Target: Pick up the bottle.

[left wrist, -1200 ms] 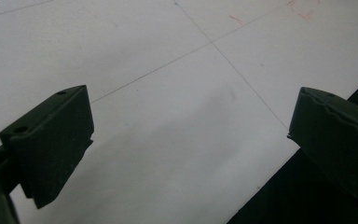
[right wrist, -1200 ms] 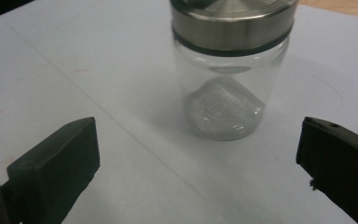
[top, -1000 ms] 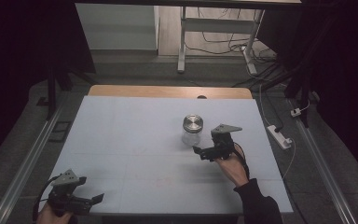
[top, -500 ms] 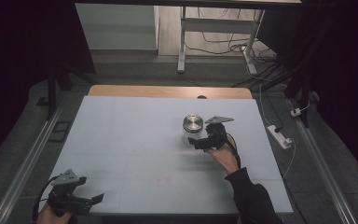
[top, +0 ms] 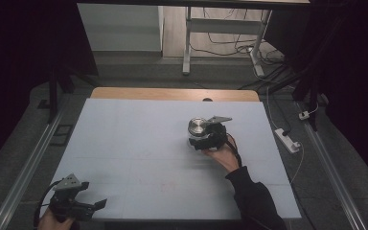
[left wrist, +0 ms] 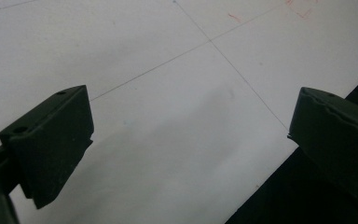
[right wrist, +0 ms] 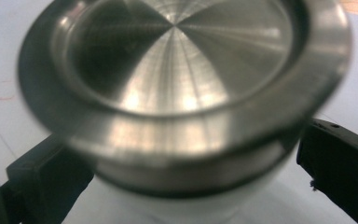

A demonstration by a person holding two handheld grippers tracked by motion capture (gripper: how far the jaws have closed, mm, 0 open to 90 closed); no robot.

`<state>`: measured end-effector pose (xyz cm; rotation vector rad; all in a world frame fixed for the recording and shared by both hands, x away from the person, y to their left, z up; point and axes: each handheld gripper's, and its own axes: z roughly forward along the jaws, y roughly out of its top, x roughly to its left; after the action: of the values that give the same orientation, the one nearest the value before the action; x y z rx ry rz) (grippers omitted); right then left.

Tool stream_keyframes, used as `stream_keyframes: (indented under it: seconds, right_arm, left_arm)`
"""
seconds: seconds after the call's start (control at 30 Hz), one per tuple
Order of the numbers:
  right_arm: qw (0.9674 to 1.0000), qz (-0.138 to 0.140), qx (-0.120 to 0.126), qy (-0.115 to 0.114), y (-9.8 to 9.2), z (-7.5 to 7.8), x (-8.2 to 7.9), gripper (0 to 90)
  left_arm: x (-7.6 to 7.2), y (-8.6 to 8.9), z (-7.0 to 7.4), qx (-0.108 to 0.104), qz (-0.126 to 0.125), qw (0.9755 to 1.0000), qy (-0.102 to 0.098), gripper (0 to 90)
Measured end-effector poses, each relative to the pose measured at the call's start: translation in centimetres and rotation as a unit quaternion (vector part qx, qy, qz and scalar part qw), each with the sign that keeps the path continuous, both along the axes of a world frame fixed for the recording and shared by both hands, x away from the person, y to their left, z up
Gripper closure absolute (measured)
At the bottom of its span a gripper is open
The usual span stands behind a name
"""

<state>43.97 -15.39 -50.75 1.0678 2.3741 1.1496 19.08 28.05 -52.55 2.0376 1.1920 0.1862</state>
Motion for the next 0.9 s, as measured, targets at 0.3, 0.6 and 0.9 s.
stream_keyframes:
  seconds: [0.3, 0.6, 0.9]
  right_arm:
    - [0.9994, 0.013, -0.015, -0.030, 0.8, 0.1, -0.3, 13.5]
    - [0.9992, 0.014, -0.016, -0.035, 0.7, 0.1, -0.4, 14.2]
    - [0.9990, 0.018, -0.019, -0.036, 0.7, 0.5, -0.9, 14.3]
  left_arm:
    - [0.0, 0.0, 0.0, 0.000, -0.002, 1.0000, 0.000, 0.6]
    - [0.0, -0.1, 0.0, 0.002, -0.003, 1.0000, -0.001, 0.6]
    - [0.0, -0.1, 0.0, 0.002, -0.005, 1.0000, -0.002, 0.7]
